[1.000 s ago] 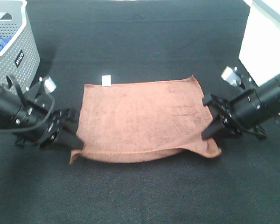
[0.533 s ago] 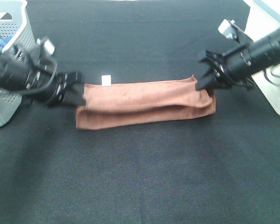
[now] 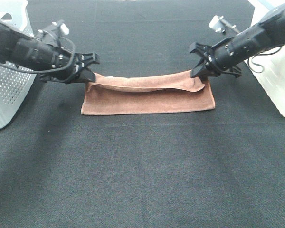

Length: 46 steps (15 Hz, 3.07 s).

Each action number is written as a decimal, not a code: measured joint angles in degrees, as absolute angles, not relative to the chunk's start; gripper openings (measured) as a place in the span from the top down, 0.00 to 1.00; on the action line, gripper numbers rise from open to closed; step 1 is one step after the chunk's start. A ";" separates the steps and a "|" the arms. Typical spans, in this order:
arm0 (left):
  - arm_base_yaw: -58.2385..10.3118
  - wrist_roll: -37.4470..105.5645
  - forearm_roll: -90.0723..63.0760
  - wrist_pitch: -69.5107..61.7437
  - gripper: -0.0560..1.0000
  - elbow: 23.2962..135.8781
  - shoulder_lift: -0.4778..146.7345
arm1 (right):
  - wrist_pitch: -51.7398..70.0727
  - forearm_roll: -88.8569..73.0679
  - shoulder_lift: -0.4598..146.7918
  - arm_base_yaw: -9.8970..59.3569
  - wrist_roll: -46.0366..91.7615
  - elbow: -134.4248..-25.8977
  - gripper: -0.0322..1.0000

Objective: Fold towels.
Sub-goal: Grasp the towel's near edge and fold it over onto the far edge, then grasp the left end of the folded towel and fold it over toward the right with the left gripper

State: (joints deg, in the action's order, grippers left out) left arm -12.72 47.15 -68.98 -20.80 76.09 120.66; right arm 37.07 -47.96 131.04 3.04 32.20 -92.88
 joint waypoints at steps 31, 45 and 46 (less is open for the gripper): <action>-10.54 18.33 -52.71 -36.15 0.93 87.43 132.75 | 49.85 -23.49 127.71 3.04 9.80 -95.40 0.22; -14.21 -3.27 -28.02 -46.12 0.93 91.56 119.69 | 50.42 -23.49 127.71 3.04 9.80 -95.40 0.22; -15.58 -2.01 -32.14 -44.63 0.93 91.90 119.69 | 50.42 -23.49 127.71 3.04 9.80 -95.40 0.22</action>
